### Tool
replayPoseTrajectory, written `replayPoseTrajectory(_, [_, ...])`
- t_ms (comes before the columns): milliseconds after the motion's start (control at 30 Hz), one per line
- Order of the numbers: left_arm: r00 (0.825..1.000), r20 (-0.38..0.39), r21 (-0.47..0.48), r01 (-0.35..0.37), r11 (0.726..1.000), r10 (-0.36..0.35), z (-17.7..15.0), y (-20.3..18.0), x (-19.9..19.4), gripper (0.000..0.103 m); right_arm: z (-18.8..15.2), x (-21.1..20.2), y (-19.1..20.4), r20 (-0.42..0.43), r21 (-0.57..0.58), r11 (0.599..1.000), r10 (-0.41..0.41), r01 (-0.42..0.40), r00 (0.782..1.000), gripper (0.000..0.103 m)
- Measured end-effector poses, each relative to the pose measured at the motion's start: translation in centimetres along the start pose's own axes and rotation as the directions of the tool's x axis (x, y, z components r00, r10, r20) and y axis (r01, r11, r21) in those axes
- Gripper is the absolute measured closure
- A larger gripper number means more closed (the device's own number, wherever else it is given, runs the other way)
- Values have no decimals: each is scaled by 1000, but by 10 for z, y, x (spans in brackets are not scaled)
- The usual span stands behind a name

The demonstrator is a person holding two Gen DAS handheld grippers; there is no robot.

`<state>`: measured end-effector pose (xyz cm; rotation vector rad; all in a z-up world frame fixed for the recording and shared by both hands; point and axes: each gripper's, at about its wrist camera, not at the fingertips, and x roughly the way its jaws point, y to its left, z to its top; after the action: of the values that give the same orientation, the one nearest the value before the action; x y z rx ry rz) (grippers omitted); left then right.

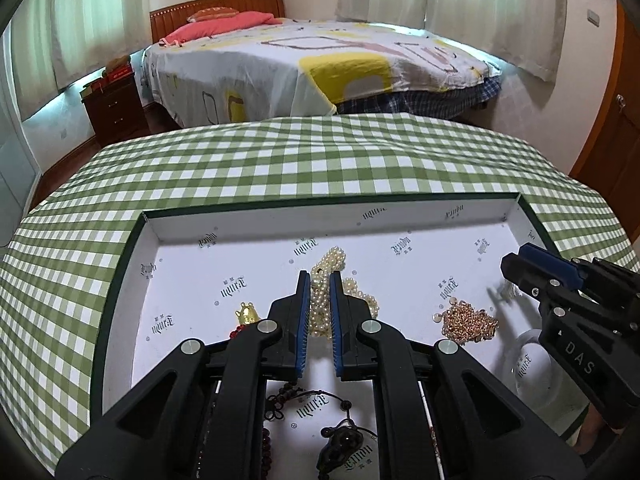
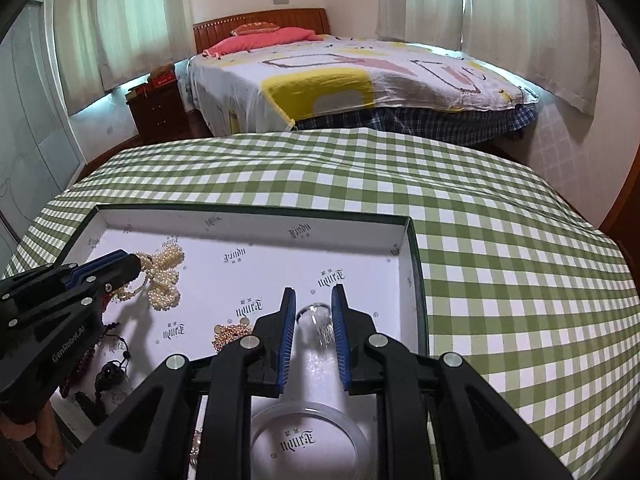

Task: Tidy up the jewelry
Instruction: 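Open the right tool to drop the ring in the tray while the left tool releases the pearls, then grasp the long silver rhinestone brooch on the table with the right tool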

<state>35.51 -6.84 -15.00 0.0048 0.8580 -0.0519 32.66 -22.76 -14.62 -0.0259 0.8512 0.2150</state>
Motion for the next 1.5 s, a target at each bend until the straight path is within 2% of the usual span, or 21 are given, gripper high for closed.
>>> replayPoseTrajectory(333, [1000,-11,5,1,1000,-1,2,-3,2,92,1,1,0,-5,3,1000,1,-1,1000,81])
replayPoseTrajectory(400, [1000,-11,3,3,1000,-3,2,-3,2,90,1,0,1,-1,3,1000,0,0,1000,75])
replayPoseTrajectory(500, [1000,-1,-7,7,1000,-7,2,-2,0,68,2,-1,0,8,3,1000,-1,1,1000,64])
replayPoseTrajectory(667, [1000,-1,-8,14,1000,-14,1,-2,-2,62,1,-3,0,20,-1,1000,-4,5,1000,58])
replayPoseTrajectory(733, [1000,7,-18,19,1000,-19,1,-1,-4,52,0,-5,0,28,2,1000,-7,7,1000,55])
replayPoseTrajectory(800, [1000,10,-28,27,999,-27,1,1,-7,50,0,-8,0,39,5,1000,-6,5,999,49])
replayPoseTrajectory(867, [999,13,-35,35,999,-35,0,2,-11,45,0,-11,2,48,5,1000,-9,9,999,48])
replayPoseTrajectory(1033, [999,44,-26,31,999,-30,-1,4,-30,39,-1,-25,6,77,5,1000,-15,15,997,44])
replayPoseTrajectory(1300, [990,139,-61,10,998,-1,-12,32,-91,38,-14,-68,15,141,13,1000,-16,14,990,40])
replayPoseTrajectory(1500, [981,187,-87,-36,996,51,-37,59,-134,38,-36,-96,29,160,9,1000,-10,9,987,40])
